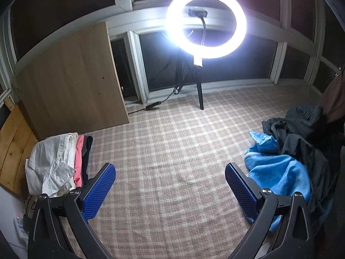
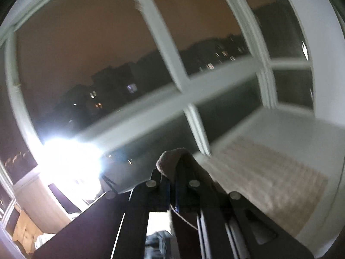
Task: Fold clothes
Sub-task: 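Grasp the brown garment in the heap with the right tool and lift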
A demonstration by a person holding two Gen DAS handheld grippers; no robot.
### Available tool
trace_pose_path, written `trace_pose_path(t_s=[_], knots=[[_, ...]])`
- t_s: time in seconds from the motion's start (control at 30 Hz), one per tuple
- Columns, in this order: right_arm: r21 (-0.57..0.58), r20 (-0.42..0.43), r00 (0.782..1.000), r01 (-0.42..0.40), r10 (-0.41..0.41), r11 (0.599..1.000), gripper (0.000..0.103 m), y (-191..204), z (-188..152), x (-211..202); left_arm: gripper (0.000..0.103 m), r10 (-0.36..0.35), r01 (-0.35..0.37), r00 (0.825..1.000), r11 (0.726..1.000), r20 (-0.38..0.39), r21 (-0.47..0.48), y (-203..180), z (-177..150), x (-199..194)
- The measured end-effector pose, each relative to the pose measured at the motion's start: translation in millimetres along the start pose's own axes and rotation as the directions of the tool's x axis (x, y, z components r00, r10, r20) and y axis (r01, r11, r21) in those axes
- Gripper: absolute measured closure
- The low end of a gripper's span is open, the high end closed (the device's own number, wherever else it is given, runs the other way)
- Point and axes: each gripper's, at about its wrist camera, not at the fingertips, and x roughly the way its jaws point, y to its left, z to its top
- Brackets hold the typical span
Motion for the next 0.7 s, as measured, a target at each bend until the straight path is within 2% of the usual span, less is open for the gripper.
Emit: trace_pose_path(t_s=[0.13,0.33,0.5,0.6,0.67,0.7], knots=[[-0.042,0.152,0.987,-0.052,0.058,0.998,0.101,63,50,-58,0.001,-0.03,0.031,0.999,0.999,0.024,-0.038,27,-3,-8],[-0.153,0.32,0.928,-0.145,0.188,0.978,0.101,176,110,-162,0.001,-0.085,0.09,0.994,0.994,0.075,-0.065,66,-13,-28],[-0.271,0.335,0.887,-0.231,0.317,0.934,0.101,280,114,-235,0.001,-0.125,0.131,0.983,0.991,0.131,-0.038,104,-22,-57],[-0.333,0.302,0.874,-0.276,0.38,0.901,0.101,335,93,-265,0.001,-0.134,0.138,0.978,0.99,0.163,-0.014,129,-27,-77],[-0.353,0.248,0.883,-0.3,0.398,0.886,0.101,362,70,-266,0.001,-0.125,0.127,0.976,0.992,0.18,0.003,146,-33,-90],[-0.349,0.194,0.902,-0.304,0.385,0.887,0.101,374,52,-254,0.001,-0.118,0.118,0.976,0.993,0.184,0.013,153,-36,-94]])
